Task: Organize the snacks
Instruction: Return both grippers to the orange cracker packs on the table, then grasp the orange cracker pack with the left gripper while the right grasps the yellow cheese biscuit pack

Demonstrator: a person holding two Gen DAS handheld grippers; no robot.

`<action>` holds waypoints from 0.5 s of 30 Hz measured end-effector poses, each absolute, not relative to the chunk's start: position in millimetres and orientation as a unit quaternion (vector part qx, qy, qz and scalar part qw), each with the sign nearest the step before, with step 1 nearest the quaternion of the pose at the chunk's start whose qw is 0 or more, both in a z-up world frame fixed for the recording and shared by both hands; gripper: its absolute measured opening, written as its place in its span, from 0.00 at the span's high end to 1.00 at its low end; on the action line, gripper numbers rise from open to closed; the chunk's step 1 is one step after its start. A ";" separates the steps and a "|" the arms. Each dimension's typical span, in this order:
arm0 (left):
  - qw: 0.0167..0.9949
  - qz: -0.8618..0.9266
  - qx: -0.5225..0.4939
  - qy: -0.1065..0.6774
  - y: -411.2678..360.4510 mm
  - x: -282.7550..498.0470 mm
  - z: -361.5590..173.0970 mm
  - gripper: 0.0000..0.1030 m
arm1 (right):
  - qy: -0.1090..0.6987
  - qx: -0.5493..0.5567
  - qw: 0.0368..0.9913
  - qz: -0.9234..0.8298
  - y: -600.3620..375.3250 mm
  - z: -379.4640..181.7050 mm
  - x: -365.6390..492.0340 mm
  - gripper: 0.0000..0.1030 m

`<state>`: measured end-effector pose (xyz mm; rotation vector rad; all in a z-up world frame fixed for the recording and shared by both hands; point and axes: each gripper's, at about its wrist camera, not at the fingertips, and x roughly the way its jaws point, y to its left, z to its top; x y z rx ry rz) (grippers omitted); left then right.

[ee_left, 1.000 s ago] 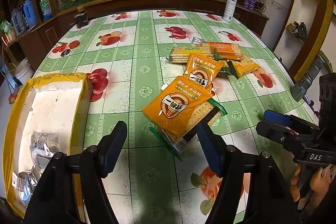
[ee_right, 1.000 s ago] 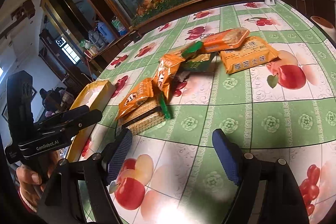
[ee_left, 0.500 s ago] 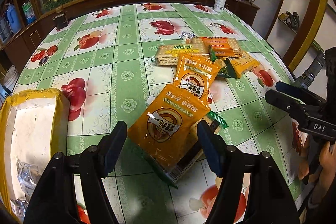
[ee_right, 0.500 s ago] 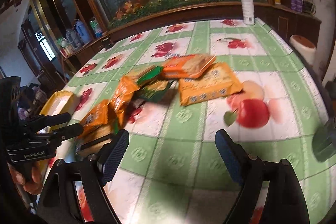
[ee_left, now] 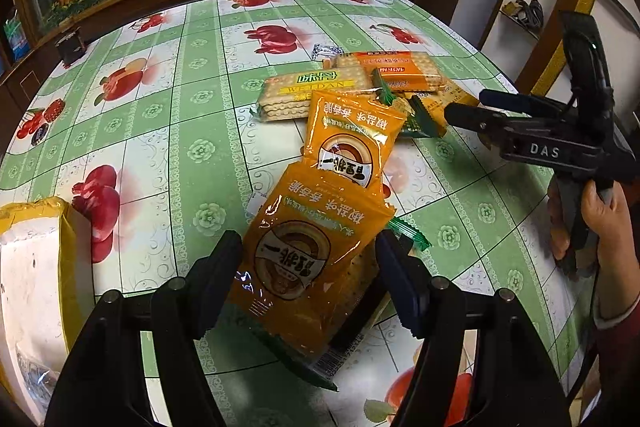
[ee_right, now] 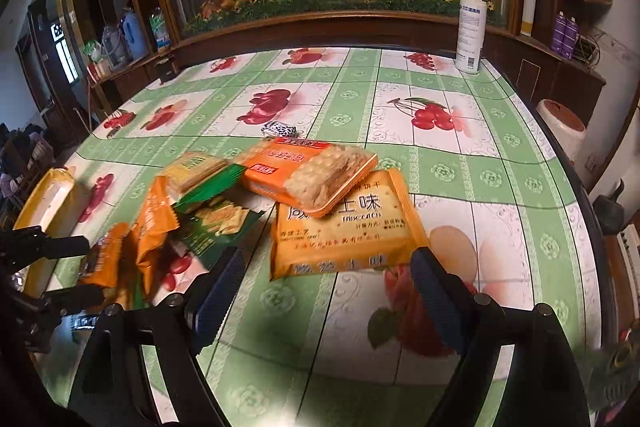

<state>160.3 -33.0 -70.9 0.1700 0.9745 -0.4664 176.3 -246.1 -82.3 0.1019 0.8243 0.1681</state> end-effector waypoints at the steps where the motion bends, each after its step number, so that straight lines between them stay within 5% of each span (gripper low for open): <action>1: 0.853 -0.223 0.085 0.464 -33.9 161.1 -72.0 0.34 | 0.402 0.044 0.911 0.081 -245.3 -84.0 180.5 0.15; 15: 0.845 -0.236 0.038 0.478 -23.1 178.5 -82.2 0.29 | 0.435 0.031 0.896 0.086 -245.7 -99.3 218.7 0.14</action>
